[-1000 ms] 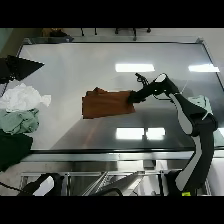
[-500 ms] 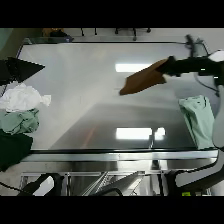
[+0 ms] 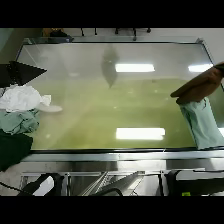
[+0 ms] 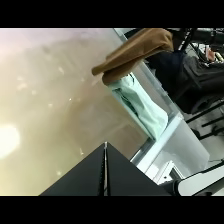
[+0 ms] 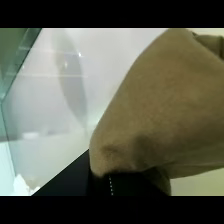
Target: Fold the shirts.
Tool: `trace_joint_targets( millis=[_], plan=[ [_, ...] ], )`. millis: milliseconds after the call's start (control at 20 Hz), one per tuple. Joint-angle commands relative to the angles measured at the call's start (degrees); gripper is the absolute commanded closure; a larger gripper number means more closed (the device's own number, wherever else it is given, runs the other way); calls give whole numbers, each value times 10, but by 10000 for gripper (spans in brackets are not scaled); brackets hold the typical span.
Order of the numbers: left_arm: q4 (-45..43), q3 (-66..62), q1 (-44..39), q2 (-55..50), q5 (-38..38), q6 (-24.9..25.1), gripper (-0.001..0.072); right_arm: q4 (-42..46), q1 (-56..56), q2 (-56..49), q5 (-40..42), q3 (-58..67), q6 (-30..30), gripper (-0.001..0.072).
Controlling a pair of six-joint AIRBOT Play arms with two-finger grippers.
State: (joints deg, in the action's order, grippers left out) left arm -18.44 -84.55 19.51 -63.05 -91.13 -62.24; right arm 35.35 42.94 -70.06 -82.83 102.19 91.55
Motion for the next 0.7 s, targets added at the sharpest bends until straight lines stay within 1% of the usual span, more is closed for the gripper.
trace_joint_targets(
  millis=[0,100,200,350,400,550,650],
  plan=[
    [0,0,1,0,-3,11,689,23,62,9,-32,0,45,693],
    [0,0,1,0,-5,14,689,45,83,14,-47,0,61,693],
    [0,0,1,0,-4,14,689,90,97,14,-91,0,78,693],
    [0,0,1,0,-4,15,689,229,102,19,-177,-8,130,694],
    [0,0,1,0,-4,20,689,271,102,29,-192,-21,140,695],
    [0,0,0,0,-4,23,689,363,110,70,-192,-94,185,694],
    [0,0,1,0,-7,28,689,408,125,91,-196,-162,191,692]
  ],
)
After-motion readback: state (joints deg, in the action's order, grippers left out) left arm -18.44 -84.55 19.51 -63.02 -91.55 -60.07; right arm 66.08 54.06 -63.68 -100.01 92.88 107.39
